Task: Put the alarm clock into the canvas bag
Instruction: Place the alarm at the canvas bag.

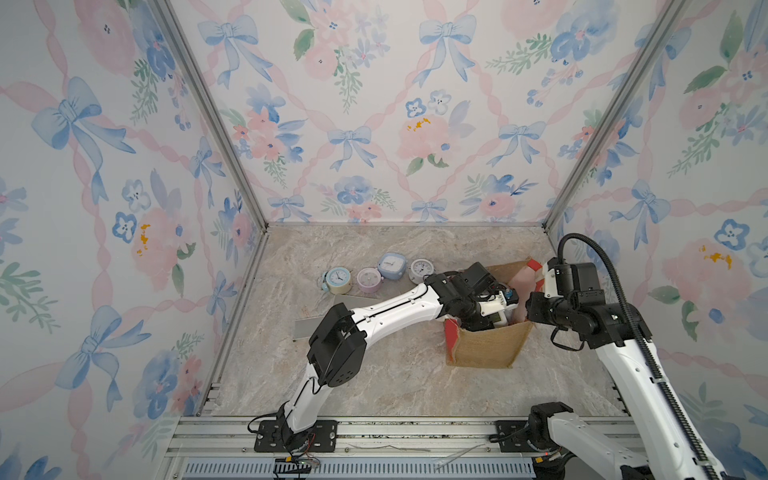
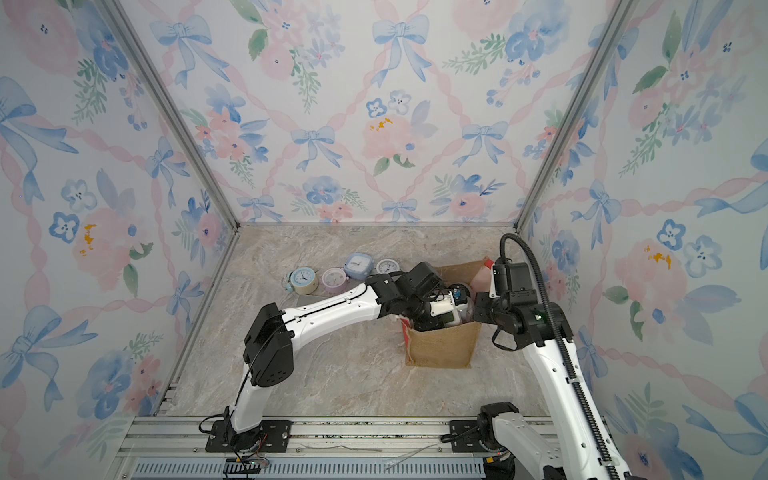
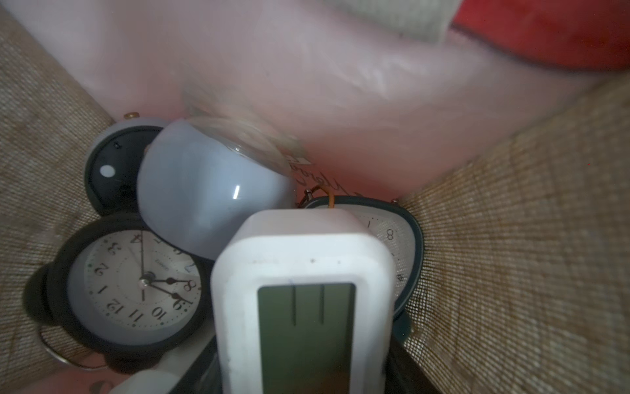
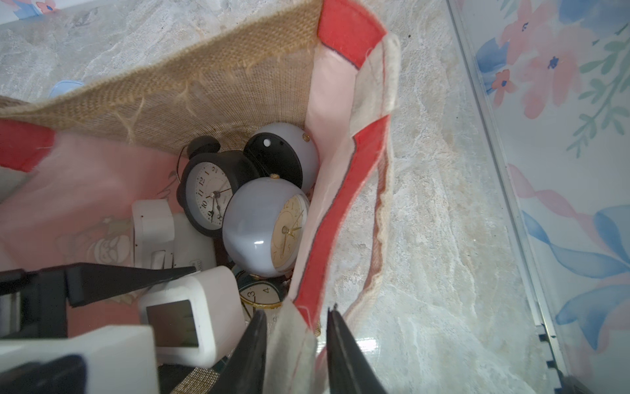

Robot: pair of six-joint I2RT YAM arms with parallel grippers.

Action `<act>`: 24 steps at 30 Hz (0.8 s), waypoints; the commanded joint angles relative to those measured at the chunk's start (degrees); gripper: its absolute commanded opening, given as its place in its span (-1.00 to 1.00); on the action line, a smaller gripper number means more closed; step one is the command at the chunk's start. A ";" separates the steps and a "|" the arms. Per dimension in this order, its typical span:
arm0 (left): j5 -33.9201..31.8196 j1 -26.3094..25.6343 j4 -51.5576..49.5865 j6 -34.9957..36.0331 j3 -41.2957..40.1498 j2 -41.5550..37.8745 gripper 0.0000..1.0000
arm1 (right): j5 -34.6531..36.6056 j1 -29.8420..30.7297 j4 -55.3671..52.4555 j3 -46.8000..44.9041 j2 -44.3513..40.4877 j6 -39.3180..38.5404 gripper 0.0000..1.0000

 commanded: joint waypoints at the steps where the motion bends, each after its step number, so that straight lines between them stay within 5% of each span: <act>1: 1.61 -0.26 -1.70 0.96 1.02 0.51 0.20 | -0.29 -0.71 -1.06 -0.40 0.28 -0.65 -0.36; 10: 2.36 -0.26 -1.68 1.16 1.68 -1.70 0.43 | -0.26 -0.71 -0.89 -0.17 0.62 -0.66 -0.36; 24: -0.93 -0.09 -1.68 -0.23 3.03 -7.21 0.41 | -0.18 -0.68 -0.76 0.33 1.25 -0.66 -0.36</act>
